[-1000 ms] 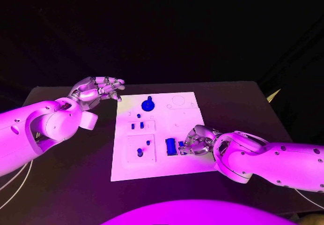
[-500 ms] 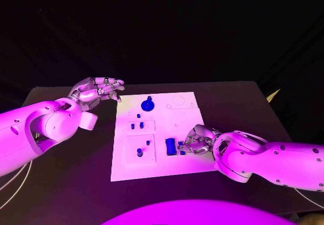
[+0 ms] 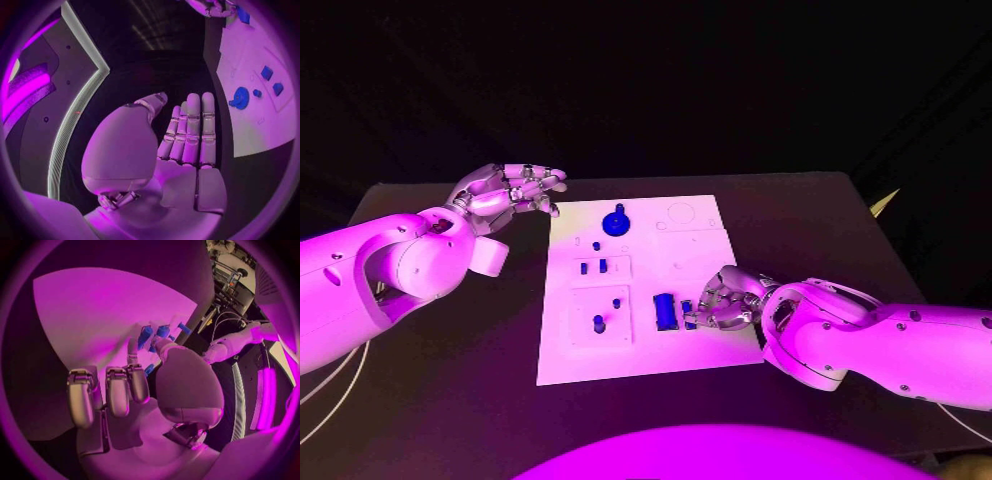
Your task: Assemble the parts on the task board
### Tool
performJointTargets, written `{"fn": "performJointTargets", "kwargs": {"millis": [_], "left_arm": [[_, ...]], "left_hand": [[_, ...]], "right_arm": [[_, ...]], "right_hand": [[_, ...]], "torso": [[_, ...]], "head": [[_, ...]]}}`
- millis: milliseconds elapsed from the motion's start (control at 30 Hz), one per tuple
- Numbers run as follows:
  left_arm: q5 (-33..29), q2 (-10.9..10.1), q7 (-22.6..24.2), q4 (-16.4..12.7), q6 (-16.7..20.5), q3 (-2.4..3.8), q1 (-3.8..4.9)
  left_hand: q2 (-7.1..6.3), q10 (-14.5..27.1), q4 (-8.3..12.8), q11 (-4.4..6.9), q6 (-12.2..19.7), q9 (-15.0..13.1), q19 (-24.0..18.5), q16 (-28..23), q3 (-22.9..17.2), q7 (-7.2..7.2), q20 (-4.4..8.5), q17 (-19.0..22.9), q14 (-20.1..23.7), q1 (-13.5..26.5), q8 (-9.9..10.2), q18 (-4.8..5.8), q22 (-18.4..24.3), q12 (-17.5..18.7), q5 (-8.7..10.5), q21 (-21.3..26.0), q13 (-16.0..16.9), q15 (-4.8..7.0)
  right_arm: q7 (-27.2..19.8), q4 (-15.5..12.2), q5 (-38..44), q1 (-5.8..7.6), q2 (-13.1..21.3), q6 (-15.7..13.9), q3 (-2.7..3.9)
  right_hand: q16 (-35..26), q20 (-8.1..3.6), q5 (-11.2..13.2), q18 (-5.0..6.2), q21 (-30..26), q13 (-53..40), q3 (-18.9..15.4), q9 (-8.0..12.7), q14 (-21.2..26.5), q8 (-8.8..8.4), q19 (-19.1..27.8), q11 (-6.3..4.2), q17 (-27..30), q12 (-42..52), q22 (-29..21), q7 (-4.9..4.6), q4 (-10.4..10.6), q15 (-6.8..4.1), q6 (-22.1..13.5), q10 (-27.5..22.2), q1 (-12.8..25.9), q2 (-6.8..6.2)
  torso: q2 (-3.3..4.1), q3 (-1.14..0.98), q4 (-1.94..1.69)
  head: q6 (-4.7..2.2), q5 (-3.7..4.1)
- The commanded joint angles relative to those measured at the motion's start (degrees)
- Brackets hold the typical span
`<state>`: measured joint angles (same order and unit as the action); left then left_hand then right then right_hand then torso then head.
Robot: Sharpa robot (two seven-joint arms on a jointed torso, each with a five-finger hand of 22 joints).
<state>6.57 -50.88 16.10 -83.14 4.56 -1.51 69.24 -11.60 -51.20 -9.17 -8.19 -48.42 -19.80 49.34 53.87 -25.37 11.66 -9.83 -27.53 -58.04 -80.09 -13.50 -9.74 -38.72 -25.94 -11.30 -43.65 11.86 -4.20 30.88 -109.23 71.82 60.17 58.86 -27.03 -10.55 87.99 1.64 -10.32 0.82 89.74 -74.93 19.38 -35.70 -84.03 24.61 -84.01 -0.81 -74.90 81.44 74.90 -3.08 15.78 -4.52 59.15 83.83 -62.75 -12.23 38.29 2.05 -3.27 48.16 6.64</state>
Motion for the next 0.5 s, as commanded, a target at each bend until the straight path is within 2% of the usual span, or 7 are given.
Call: {"fn": "performJointTargets", "kwargs": {"millis": [33, 233, 500], "left_arm": [[0.18, 0.02, 0.25, -0.06, -0.87, 0.02, 0.03], [0.18, 0.04, 0.23, -0.04, -0.98, -0.01, 0.02], [0.18, 0.05, 0.22, 0.0, -0.99, -0.08, 0.02]], "left_hand": [[0.1, 0.34, -0.03, 0.02, 0.52, -0.05, 0.31, -0.18, 0.18, 0.07, -0.12, 0.06, 0.31, -0.42, -0.11, -0.72, 0.06, -0.36, -0.16, 0.34, -0.06, 0.04], [0.1, 0.34, -0.03, 0.02, 0.52, -0.05, 0.31, -0.18, 0.18, 0.07, -0.12, 0.06, 0.31, -0.42, -0.11, -0.72, 0.06, -0.36, -0.16, 0.34, -0.06, 0.04], [0.1, 0.34, -0.03, 0.02, 0.52, -0.05, 0.31, -0.18, 0.18, 0.07, -0.12, 0.06, 0.31, -0.42, -0.11, -0.72, 0.06, -0.36, -0.16, 0.34, -0.06, 0.04]], "right_arm": [[-2.4, -1.03, -0.2, -0.05, 0.74, 1.62, -0.02], [-3.44, -1.93, -1.06, -0.05, 2.22, 1.93, -0.02], [-4.53, -1.82, -0.83, -0.05, 3.12, 3.28, -0.02]], "right_hand": [[0.27, -0.3, 0.12, -0.82, 0.26, -10.86, -0.1, -0.1, -5.11, 0.31, -5.99, -0.41, -10.81, 0.14, 15.1, 0.11, -0.35, -0.29, -0.26, 2.77, -0.54, 0.01], [0.27, -0.3, 0.13, -0.82, 0.26, -10.88, -0.29, -0.12, -5.11, 0.31, -5.99, -0.38, -10.82, 0.16, 15.1, 0.08, -0.25, -0.28, -0.27, 2.78, -0.49, -0.09], [0.29, -0.3, 0.13, -0.82, 0.26, -10.87, -0.34, -0.12, -5.12, 0.32, -5.99, -0.38, -10.86, 0.16, 15.1, 0.08, -0.21, -0.27, -0.26, 2.78, -0.48, -0.11]], "torso": [[0.01, -0.02, 0.08], [0.01, 0.0, 0.11], [0.03, -0.01, -0.06]], "head": [[-0.07, -0.07], [-0.21, 0.03], [-0.04, -0.21]]}}
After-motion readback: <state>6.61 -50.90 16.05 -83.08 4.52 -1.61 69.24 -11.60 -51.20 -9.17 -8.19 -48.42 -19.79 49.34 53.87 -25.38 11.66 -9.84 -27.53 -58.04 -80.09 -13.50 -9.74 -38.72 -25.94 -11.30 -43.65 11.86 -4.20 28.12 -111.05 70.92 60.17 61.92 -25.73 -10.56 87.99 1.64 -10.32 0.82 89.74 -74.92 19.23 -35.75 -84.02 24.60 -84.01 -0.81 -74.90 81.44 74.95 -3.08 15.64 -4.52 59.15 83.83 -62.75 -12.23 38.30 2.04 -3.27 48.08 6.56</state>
